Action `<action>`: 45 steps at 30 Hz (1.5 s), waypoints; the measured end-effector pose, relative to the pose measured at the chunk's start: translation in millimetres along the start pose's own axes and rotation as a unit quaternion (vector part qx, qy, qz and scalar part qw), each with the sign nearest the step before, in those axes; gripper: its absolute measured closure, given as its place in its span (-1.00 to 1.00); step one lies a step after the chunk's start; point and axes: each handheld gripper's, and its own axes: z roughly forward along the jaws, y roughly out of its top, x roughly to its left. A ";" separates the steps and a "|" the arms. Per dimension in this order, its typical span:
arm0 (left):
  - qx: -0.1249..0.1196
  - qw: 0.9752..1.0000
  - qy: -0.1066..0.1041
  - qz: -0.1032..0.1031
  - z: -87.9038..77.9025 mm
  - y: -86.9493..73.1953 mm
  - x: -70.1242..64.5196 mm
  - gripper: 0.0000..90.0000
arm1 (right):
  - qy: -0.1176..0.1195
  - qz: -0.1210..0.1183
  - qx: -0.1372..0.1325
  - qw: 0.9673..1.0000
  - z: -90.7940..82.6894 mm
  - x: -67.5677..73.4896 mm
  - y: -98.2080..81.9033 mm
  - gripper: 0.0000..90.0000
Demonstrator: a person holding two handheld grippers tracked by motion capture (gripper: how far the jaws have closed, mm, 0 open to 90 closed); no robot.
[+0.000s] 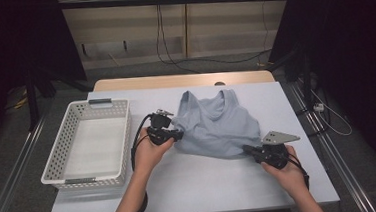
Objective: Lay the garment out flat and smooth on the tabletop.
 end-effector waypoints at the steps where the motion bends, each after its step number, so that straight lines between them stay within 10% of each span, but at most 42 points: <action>1: 0.000 1.000 0.002 -0.001 0.9 -0.2 0.3 0.74 | 0.001 0.000 0.000 1.000 0.1 -0.1 -0.1 0.97; 10: -0.013 1.000 0.003 0.001 8.6 -2.4 2.4 0.66 | -0.006 -0.003 0.003 1.000 3.2 0.4 0.2 0.97; 30: 0.007 1.000 0.000 0.025 -0.4 -8.4 3.4 -0.28 | -0.002 0.002 -0.004 1.000 1.0 -1.3 1.2 1.00; 45: 0.022 0.999 -0.006 0.040 13.5 -22.9 1.5 -0.14 | 0.010 -0.009 -0.006 1.000 11.0 4.3 8.4 0.90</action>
